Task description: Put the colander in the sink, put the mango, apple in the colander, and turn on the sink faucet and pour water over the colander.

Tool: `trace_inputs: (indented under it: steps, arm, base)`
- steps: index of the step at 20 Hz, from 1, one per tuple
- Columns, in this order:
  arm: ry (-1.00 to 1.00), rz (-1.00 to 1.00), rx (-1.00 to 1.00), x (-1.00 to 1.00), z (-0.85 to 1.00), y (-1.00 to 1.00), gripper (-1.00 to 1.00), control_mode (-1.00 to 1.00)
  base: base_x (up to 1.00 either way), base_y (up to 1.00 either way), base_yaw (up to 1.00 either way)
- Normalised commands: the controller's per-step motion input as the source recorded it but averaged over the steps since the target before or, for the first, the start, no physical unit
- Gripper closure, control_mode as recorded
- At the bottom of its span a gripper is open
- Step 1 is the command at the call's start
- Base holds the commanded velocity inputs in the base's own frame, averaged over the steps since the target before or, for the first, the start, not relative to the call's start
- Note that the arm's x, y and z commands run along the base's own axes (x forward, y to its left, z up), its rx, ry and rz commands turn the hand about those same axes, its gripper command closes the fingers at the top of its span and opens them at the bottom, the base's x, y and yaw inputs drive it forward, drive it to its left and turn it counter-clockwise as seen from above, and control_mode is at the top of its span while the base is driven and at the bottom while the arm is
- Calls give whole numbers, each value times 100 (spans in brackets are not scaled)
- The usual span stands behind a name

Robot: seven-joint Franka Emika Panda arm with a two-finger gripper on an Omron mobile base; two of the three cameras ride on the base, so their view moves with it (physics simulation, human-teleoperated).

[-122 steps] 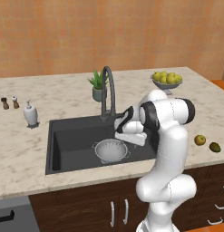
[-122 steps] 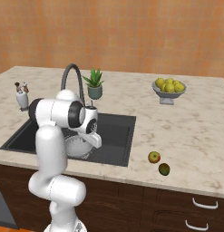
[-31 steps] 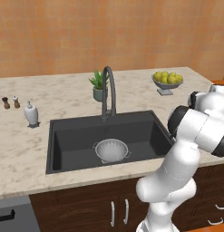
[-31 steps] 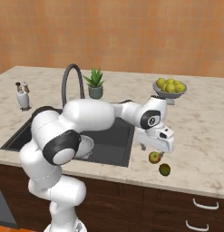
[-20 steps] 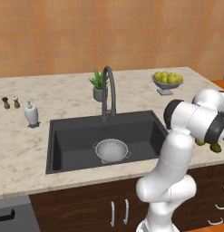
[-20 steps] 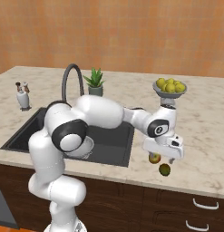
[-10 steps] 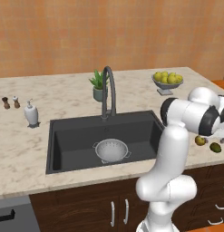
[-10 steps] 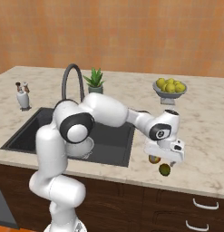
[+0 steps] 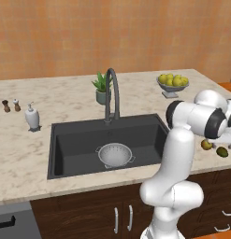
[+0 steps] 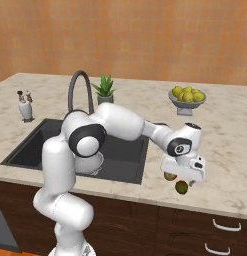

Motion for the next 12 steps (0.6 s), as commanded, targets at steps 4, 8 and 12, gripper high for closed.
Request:
trace_inputs:
  steps: [4, 8, 12]
  arm:
    - [0, 0, 0, -22, -16, 0, -100, -100]
    - [-3, 0, 0, -6, -21, 0, -100, -100]
    - [-3, 0, 0, 0, -7, 0, -100, -100]
  base:
    - [0, 0, 0]
    - [0, 0, 0]
    - [0, 0, 0]
